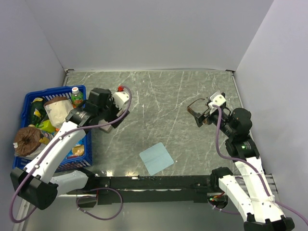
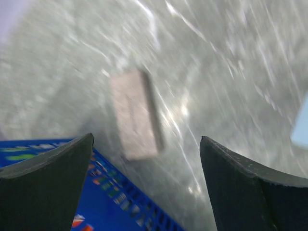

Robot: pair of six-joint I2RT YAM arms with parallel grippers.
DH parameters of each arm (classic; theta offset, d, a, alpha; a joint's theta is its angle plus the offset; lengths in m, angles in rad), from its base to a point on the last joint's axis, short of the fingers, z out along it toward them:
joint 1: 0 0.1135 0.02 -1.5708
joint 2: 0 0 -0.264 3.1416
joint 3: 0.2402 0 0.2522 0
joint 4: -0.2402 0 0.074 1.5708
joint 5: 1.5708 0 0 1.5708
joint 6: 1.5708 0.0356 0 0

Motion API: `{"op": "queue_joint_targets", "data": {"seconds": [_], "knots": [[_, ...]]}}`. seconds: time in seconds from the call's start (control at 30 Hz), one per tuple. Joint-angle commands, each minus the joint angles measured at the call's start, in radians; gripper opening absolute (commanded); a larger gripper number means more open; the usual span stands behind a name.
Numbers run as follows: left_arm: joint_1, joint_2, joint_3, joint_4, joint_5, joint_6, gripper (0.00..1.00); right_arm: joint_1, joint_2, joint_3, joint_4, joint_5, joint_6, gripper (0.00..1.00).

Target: Organize the sunglasses

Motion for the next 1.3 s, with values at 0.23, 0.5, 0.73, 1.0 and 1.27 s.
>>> {"op": "queue_joint_targets", "data": {"seconds": [0.23,0.5,0.73,1.0,1.27], "knots": [[-0.014,-0.039,0.052,-0.395,0.026,0.105,0.97,0.005,0.013,-0.001,0.025,-0.016,-0.008,1.0],[-0.014,-0.039,0.001,-0.561,-0.079,0.137,0.96,0.005,0.015,0.002,0.025,-0.016,-0.005,1.0],[-0.014,-0.042,-0.023,-0.678,-0.158,0.149,0.96,0.006,0.016,0.0,0.024,-0.019,-0.003,1.0],[-0.013,-0.097,-0.089,-0.725,-0.283,0.151,0.96,0.005,0.016,-0.001,0.024,-0.022,-0.005,1.0],[0.038,-0.165,-0.112,-0.728,-0.35,0.184,0.96,0.005,0.013,-0.001,0.022,-0.027,-0.001,1.0]]}}
